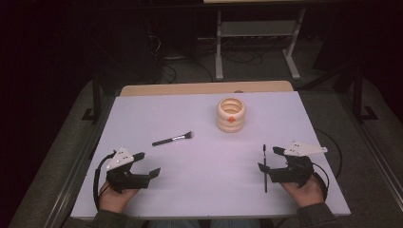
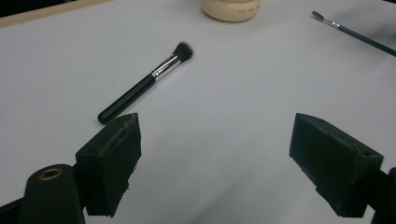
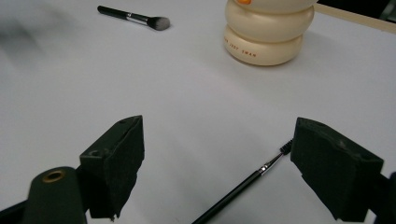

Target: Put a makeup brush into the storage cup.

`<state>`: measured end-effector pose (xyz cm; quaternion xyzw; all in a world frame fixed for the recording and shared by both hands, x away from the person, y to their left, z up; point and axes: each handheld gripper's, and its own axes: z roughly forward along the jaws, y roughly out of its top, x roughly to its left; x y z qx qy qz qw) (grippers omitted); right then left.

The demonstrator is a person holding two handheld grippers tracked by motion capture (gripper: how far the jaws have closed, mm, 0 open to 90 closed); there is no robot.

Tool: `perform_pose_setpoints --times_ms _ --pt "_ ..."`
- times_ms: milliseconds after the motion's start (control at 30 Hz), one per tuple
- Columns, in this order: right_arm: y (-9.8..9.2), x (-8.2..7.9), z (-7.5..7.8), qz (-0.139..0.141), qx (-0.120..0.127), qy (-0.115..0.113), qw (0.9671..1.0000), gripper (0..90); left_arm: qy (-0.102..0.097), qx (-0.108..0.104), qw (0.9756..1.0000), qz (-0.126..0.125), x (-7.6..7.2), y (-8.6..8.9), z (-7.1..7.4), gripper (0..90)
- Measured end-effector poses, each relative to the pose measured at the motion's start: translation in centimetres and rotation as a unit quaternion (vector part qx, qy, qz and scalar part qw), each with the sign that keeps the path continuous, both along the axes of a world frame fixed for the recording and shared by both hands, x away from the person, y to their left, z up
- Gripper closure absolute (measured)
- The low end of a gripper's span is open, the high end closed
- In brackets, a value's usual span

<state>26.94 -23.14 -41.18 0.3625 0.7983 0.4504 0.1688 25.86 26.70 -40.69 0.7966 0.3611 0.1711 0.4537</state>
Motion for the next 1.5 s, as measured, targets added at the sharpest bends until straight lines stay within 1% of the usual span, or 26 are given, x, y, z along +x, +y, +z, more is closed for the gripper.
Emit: perform_pose_setpoints --times_ms 200,233,300,333,400,433,567,667,700,767,800,833,867,900,967,1000,1067,1100,1200,1233,1300,1333,1367,1400,1467,1500 --pt "-0.3 0.0 -0.1 -0.001 0.002 0.002 1.0 16.6 0.001 -0.005 1.0 -0.001 0.0 -0.1 0.0 16.3" --pt "-0.4 0.0 -0.1 -0.003 0.004 0.001 1.0 16.6 0.014 0.003 0.9999 -0.01 0.1 -0.3 -0.2 16.3" --pt "-0.4 0.0 -0.1 -0.003 0.004 0.001 1.0 16.6 0.019 0.009 0.9997 -0.015 0.2 -0.4 -0.3 16.3" --pt "-0.3 0.0 -0.1 -0.004 0.004 0.002 1.0 16.5 0.017 0.016 0.9996 -0.019 0.2 -0.5 -0.3 16.3" --pt "-0.2 0.0 -0.1 -0.003 0.003 0.002 1.0 16.5 0.019 0.017 0.9995 -0.022 0.2 -0.6 -0.2 16.3" --pt "-0.2 0.0 -0.1 -0.002 0.002 0.003 1.0 16.5 0.014 0.023 0.9993 -0.025 0.2 -0.6 -0.1 16.3" --pt "-0.3 0.1 0.0 -0.005 0.003 0.003 1.0 16.5 0.013 0.026 0.9992 -0.028 0.3 -0.9 0.3 16.7" --pt "-0.3 0.2 0.1 -0.005 0.002 0.004 1.0 16.5 0.011 0.041 0.9986 -0.031 0.3 -1.1 0.6 16.8" --pt "-0.3 0.2 0.0 -0.004 0.002 0.004 1.0 16.5 0.011 0.038 0.9987 -0.033 0.4 -1.1 0.8 16.8" --pt "-0.2 0.3 0.0 -0.002 0.001 0.003 1.0 16.5 0.018 0.029 0.9987 -0.038 0.7 -1.0 1.1 16.8" --pt "-0.2 0.3 0.1 -0.001 0.001 0.004 1.0 16.5 0.022 0.031 0.9984 -0.042 0.8 -1.0 1.3 16.8" --pt "-0.1 0.3 0.1 -0.001 0.001 0.008 1.0 16.5 0.023 0.029 0.9984 -0.044 0.9 -1.0 1.5 17.7" --pt "-0.1 0.3 0.1 0.0 0.001 0.007 1.0 16.6 0.023 0.032 0.9981 -0.049 1.1 -1.0 1.7 19.4" --pt "-0.2 0.3 0.1 0.0 0.001 0.006 1.0 16.6 0.026 0.033 0.998 -0.048 1.2 -1.0 1.8 19.4" --pt "-0.2 0.2 0.2 -0.002 0.001 0.005 1.0 16.6 0.027 0.042 0.9973 -0.054 1.6 -0.9 2.1 19.4" --pt "-0.2 0.2 0.2 -0.002 0.001 0.005 1.0 16.6 0.027 0.042 0.9973 -0.054 1.6 -0.9 2.1 19.3" --pt "-0.4 0.2 0.3 -0.004 0.003 0.0 1.0 16.5 0.029 0.036 0.9974 -0.055 1.8 -0.9 2.4 19.3" --pt "-0.4 0.2 0.3 -0.004 0.003 0.0 1.0 16.5 0.031 0.037 0.9972 -0.057 2.0 -0.8 2.6 19.3" --pt "-0.4 0.2 0.3 -0.004 0.004 0.0 1.0 16.5 0.045 0.025 0.9968 -0.061 2.6 -0.6 2.9 18.9" --pt "-0.4 0.2 0.3 -0.004 0.004 0.0 1.0 16.5 0.047 0.03 0.9964 -0.065 2.9 -0.5 3.1 18.9" --pt "-0.3 0.2 0.3 -0.003 0.002 0.002 1.0 16.6 0.049 0.031 0.9961 -0.067 3.0 -0.4 3.2 16.5" --pt "-0.3 0.2 0.3 -0.003 0.001 0.002 1.0 16.6 0.057 0.035 0.9952 -0.071 3.4 -0.2 3.3 16.5" --pt "-0.3 0.2 0.4 -0.002 0.001 0.001 1.0 16.7 0.057 0.041 0.995 -0.07 3.5 -0.3 3.3 16.7" --pt "-0.3 0.2 0.4 -0.002 0.001 0.001 1.0 16.8 0.055 0.054 0.9943 -0.073 3.6 -0.3 3.4 16.8" --pt "-0.3 0.2 0.4 -0.001 0.001 0.001 1.0 16.8 0.056 0.062 0.9938 -0.074 3.9 -0.4 3.5 16.9" --pt "-0.3 0.2 0.4 0.001 0.001 0.0 1.0 16.8 0.054 0.07 0.993 -0.078 4.1 -0.4 3.6 17.0"
